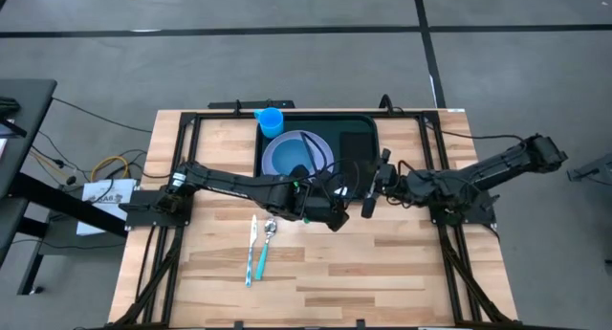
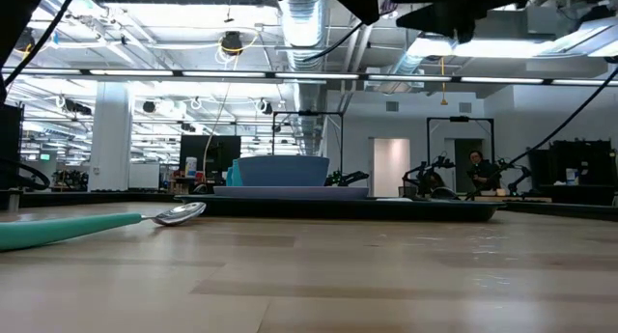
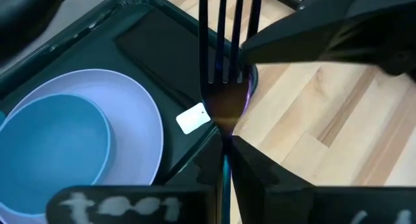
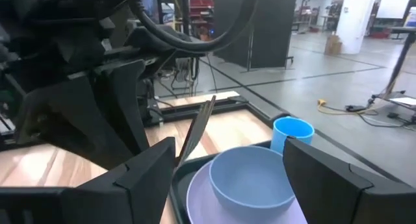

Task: Set up tray
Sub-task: Put the blue fork on top of the black napkin on the black tray

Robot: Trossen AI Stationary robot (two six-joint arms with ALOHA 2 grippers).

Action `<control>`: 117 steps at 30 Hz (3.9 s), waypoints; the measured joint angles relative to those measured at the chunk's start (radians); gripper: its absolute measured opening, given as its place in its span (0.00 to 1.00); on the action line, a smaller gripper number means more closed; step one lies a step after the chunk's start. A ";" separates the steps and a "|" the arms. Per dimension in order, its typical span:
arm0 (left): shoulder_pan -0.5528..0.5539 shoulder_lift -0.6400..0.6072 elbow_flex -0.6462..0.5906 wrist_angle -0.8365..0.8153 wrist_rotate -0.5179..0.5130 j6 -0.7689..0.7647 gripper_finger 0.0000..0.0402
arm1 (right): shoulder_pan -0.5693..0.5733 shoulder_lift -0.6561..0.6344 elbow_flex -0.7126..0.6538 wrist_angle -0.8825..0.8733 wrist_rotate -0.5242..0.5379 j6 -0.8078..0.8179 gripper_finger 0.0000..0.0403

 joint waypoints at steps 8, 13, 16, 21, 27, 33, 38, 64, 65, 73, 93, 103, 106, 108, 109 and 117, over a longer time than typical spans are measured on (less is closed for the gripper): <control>0.001 0.000 0.000 0.007 -0.003 0.000 0.03 | -0.063 0.032 0.000 0.062 -0.080 0.000 0.65; 0.001 0.000 0.000 0.007 -0.003 0.000 0.03 | -0.070 0.022 0.000 0.068 -0.084 0.000 0.49; 0.001 0.000 0.000 0.007 -0.003 0.000 0.03 | -0.070 0.022 0.000 0.067 -0.104 0.000 0.32; 0.000 0.000 -0.001 0.006 0.002 0.000 0.03 | -0.081 0.022 0.000 0.071 -0.215 -0.007 0.03; 0.000 0.000 -0.001 0.006 0.011 0.001 0.03 | -0.081 0.022 0.001 0.072 -0.239 -0.001 0.01; -0.001 0.000 -0.002 0.007 0.004 0.009 0.04 | -0.081 0.021 0.001 0.070 -0.245 -0.004 0.01; -0.009 -0.001 -0.001 0.033 -0.004 0.037 0.09 | -0.081 0.024 0.000 0.047 -0.237 -0.014 0.00; -0.106 -0.061 0.000 0.002 0.066 0.136 0.32 | -0.437 -0.073 0.285 -0.792 -0.610 -0.034 0.00; -0.106 -0.066 -0.001 -0.010 0.086 0.186 0.32 | -0.486 -0.076 0.298 -0.809 -0.673 -0.048 0.00; -0.106 -0.073 0.000 -0.016 0.154 0.336 0.32 | -0.958 -0.012 0.351 -0.890 -1.290 -0.128 0.00; -0.103 -0.203 0.000 0.023 0.147 0.479 0.32 | -1.227 0.545 0.591 -1.052 -1.519 -0.492 0.00; -0.059 -0.410 -0.141 0.014 0.036 0.644 0.32 | -1.298 0.583 0.568 -1.102 -1.516 -0.602 0.00; -0.011 -0.479 -0.307 0.021 -0.026 0.579 0.32 | -1.289 0.581 0.566 -1.095 -1.516 -0.603 0.00; 0.024 -0.530 -0.454 0.046 -0.030 0.528 0.32 | -1.281 0.581 0.566 -1.094 -1.516 -0.603 0.00; 0.037 -0.557 -0.534 0.078 -0.030 0.506 0.32 | -1.277 0.581 0.566 -1.092 -1.516 -0.603 0.00; 0.072 -0.891 -1.094 0.556 0.002 0.510 0.32 | -1.256 0.580 0.566 -1.073 -1.513 -0.603 0.00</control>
